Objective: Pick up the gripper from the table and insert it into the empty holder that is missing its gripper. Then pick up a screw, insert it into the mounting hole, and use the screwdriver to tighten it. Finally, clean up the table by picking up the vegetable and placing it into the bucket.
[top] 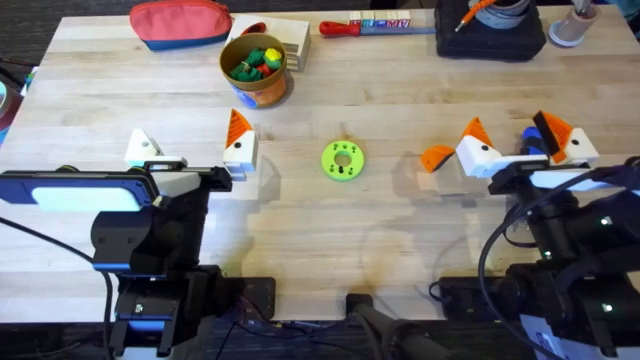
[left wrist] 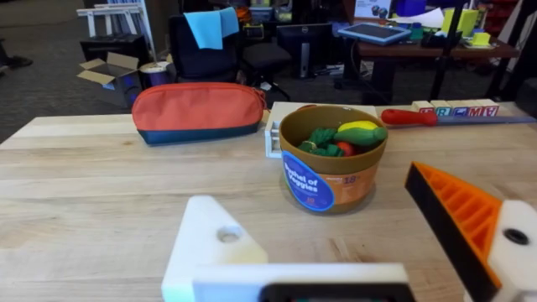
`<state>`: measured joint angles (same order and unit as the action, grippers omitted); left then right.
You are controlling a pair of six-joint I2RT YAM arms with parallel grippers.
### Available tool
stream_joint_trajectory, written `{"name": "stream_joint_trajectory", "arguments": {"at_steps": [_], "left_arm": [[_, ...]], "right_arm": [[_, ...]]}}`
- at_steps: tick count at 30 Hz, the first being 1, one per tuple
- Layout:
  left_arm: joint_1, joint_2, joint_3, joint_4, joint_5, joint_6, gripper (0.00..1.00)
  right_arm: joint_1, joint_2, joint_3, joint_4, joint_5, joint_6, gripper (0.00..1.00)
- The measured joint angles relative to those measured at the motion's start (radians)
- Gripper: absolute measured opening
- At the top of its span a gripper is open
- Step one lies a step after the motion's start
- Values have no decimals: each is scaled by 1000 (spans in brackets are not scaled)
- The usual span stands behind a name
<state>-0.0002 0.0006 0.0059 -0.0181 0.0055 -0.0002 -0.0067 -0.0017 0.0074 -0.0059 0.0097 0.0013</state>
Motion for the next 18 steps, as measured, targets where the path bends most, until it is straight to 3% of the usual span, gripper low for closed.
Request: {"name": "stream_joint_trajectory", "arguments": {"at_steps": [10,13,18], "left_arm": [[0,0,2,-39,-1,3,987],[0,4,43,-161,-2,3,986],[0,54,256,-534,-32,-2,987]], "right_arm": [[0,0,2,9,-4,-2,990],[0,5,40,-68,-26,4,991],[0,100,270,-377,-42,24,991]]}}
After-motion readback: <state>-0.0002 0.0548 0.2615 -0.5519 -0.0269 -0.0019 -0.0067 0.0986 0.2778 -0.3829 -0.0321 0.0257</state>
